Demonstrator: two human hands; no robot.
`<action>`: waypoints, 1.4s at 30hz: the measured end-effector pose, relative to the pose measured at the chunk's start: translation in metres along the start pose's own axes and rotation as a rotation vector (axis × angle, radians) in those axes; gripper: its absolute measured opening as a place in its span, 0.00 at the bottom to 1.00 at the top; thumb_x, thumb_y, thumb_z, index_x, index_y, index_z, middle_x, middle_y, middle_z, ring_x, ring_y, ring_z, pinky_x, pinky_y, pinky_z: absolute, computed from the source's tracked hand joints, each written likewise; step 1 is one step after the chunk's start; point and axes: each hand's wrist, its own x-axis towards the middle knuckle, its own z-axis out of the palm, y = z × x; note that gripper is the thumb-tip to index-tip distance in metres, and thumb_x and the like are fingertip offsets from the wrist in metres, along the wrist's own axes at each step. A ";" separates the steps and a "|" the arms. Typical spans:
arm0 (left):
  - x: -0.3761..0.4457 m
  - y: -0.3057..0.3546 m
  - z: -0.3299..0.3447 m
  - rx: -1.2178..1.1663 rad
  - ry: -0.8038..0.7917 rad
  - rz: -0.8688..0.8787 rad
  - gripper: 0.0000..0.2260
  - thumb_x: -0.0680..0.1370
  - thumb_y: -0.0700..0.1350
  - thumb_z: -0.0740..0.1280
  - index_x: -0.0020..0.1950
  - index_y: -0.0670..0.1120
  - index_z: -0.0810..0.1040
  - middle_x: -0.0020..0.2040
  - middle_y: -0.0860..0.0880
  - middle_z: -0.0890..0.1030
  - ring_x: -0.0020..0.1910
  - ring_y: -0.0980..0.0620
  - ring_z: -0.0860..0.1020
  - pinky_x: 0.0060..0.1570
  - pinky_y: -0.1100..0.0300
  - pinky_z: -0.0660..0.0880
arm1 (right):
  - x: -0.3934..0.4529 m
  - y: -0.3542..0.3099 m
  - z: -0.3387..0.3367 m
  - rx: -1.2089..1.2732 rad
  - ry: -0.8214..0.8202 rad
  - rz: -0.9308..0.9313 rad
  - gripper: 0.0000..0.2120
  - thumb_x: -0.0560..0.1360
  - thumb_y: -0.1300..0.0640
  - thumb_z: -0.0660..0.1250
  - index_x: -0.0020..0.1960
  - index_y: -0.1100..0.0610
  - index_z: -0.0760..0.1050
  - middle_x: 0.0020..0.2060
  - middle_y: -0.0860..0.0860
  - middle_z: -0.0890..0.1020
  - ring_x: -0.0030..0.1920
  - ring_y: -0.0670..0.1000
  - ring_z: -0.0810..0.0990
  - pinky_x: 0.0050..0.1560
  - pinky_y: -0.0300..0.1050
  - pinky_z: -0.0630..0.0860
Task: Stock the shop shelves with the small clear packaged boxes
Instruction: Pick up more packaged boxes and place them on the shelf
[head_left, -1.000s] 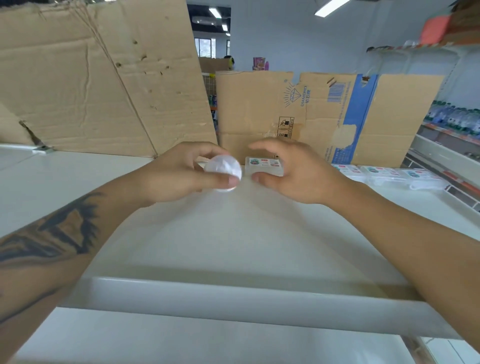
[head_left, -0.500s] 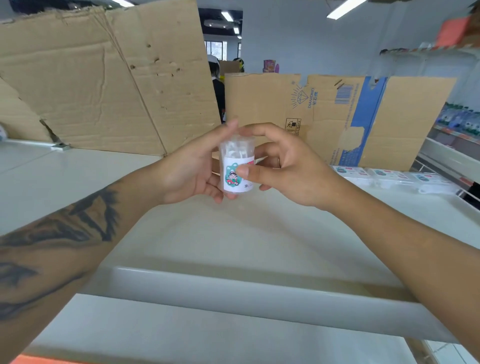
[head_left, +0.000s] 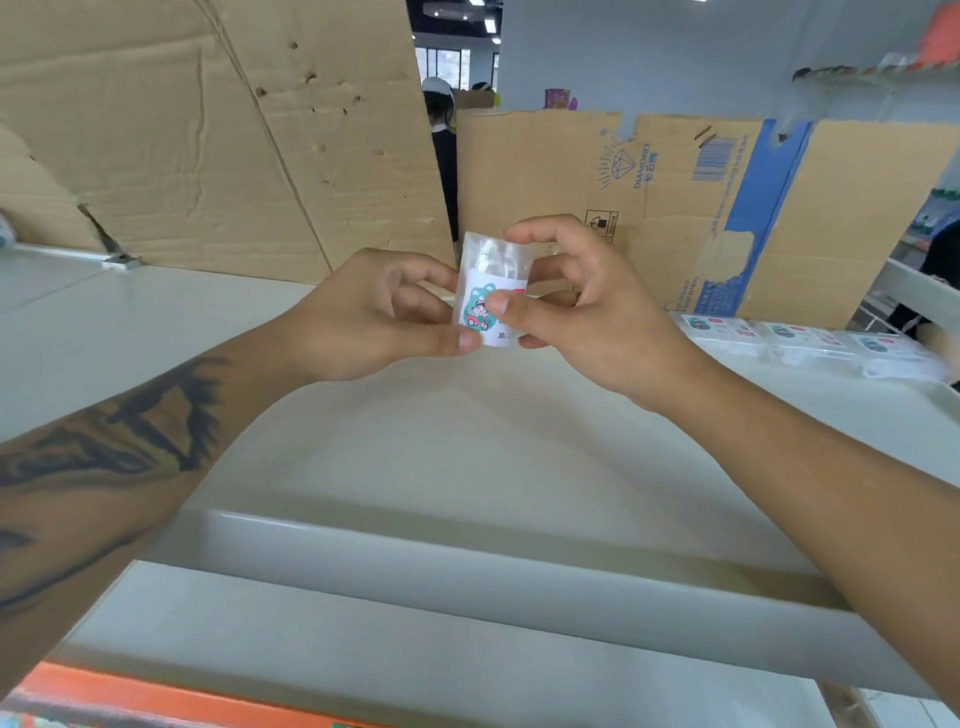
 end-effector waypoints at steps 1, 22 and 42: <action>-0.001 0.000 0.000 0.005 0.007 -0.004 0.28 0.65 0.56 0.80 0.61 0.47 0.81 0.50 0.46 0.88 0.56 0.40 0.85 0.65 0.37 0.76 | 0.000 0.001 0.001 -0.029 0.011 -0.013 0.22 0.74 0.57 0.77 0.65 0.48 0.74 0.50 0.51 0.83 0.45 0.59 0.85 0.50 0.60 0.83; -0.107 -0.050 -0.113 0.827 -0.258 -0.212 0.36 0.72 0.79 0.49 0.80 0.70 0.56 0.83 0.60 0.54 0.81 0.61 0.50 0.80 0.55 0.49 | 0.093 0.029 0.115 -0.483 0.086 0.027 0.23 0.74 0.53 0.74 0.65 0.45 0.69 0.51 0.52 0.84 0.49 0.53 0.83 0.57 0.56 0.79; -0.100 -0.063 -0.107 0.888 -0.222 -0.101 0.33 0.78 0.74 0.49 0.79 0.60 0.60 0.80 0.49 0.63 0.79 0.45 0.60 0.75 0.41 0.57 | 0.057 0.010 0.130 -0.715 0.110 0.102 0.37 0.79 0.46 0.69 0.77 0.36 0.49 0.55 0.50 0.80 0.57 0.59 0.81 0.62 0.52 0.75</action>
